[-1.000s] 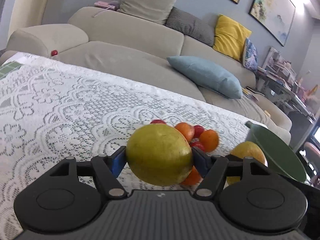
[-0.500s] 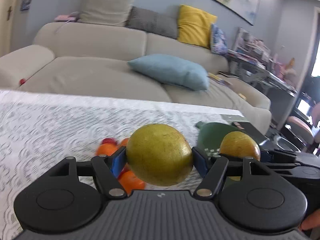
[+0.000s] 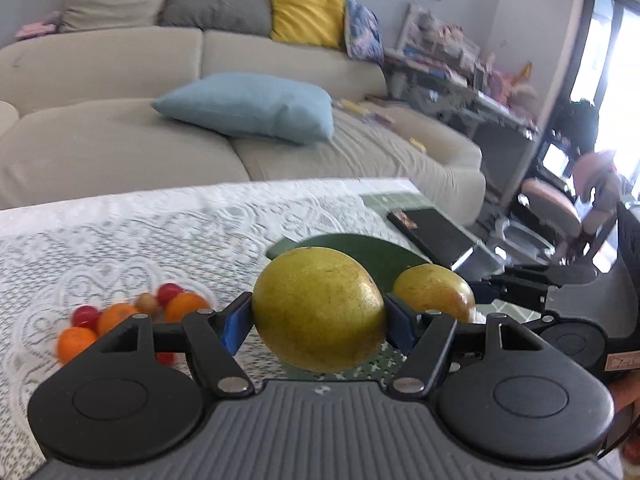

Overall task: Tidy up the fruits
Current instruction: 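Lift the pear with the left gripper and carry it over the green colander, then lower the pear into the colander and open the left gripper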

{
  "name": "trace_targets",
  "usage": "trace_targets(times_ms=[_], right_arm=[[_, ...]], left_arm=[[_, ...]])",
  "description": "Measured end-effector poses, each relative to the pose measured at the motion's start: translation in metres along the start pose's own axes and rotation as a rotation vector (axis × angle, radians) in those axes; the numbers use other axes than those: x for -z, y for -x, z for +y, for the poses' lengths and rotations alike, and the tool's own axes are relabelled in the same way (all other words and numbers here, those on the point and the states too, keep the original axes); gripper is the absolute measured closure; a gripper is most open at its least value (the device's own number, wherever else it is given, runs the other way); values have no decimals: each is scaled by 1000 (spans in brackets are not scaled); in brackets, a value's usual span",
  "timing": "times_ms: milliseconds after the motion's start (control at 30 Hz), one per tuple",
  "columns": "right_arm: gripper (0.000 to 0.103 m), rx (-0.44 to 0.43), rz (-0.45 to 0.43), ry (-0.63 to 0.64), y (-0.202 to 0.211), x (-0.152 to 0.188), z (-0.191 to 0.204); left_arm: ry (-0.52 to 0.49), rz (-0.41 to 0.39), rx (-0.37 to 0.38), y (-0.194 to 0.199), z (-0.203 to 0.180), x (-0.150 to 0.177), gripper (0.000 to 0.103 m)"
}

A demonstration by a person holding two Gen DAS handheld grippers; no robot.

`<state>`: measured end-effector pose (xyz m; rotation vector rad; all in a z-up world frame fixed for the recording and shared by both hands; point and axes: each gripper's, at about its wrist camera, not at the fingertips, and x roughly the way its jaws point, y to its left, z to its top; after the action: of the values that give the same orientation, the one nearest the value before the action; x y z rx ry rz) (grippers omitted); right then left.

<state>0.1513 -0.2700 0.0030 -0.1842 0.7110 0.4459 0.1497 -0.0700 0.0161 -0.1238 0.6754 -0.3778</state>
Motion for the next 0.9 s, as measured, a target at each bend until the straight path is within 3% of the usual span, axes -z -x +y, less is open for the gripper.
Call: trace_targets(times_ms=[467,900], right_arm=[[41,-64,215,120,-49,-2,-21],[41,-83,321,192,-72,-2,-22]], left_arm=[[-125,228,-3,-62,-17,-2,23],[-239,309,-45,-78,-32,-6,23]])
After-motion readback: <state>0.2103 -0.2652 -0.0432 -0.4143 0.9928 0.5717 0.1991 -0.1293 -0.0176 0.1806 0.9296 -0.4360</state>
